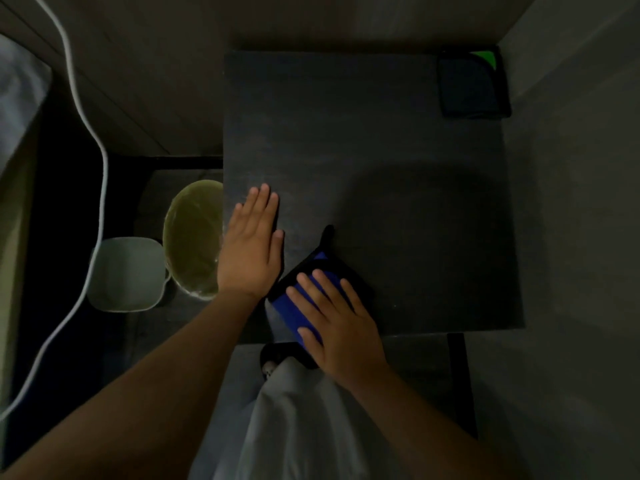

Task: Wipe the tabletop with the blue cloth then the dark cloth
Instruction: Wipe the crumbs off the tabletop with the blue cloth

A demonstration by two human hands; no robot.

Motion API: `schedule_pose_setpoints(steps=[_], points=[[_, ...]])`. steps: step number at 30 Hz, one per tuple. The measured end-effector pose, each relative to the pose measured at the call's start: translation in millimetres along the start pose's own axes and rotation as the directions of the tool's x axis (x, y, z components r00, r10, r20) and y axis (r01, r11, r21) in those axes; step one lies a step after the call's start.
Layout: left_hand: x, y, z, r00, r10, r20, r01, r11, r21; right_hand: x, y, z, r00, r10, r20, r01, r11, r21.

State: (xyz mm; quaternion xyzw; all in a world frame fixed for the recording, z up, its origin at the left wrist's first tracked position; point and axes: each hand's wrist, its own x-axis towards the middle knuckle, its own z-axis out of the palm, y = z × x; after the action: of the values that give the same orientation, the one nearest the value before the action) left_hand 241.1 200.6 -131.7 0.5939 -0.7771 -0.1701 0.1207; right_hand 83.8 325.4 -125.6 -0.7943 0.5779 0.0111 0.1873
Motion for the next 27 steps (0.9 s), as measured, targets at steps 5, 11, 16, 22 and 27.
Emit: schedule_pose_setpoints(steps=[5,11,16,22,27], points=[[-2.5,-3.1,0.3,1.000,-0.006,0.013,0.006,0.999,0.036,-18.7,32.0,-3.2,0.996,0.085,-0.021,-0.087,0.994,-0.069],[-2.2,-0.3,0.4,1.000,-0.010,0.013,0.010,0.999,0.046,-41.2,82.1,-15.7,0.983,0.171,-0.069,-0.177,0.979,-0.099],[-2.3,-0.4,1.1,1.000,-0.009,0.008,0.008,0.999,0.047,-56.8,118.7,-21.7,0.961,0.263,-0.087,-0.273,0.952,-0.138],[-1.7,1.1,2.4,1.000,0.001,-0.002,-0.001,0.998,0.057,-69.2,155.1,-28.5,0.936,0.331,-0.118,-0.344,0.931,-0.118],[-1.6,0.7,2.2,1.000,0.003,-0.009,-0.002,0.999,0.045,-80.3,180.9,-32.5,0.906,0.403,-0.133,-0.417,0.902,-0.111]])
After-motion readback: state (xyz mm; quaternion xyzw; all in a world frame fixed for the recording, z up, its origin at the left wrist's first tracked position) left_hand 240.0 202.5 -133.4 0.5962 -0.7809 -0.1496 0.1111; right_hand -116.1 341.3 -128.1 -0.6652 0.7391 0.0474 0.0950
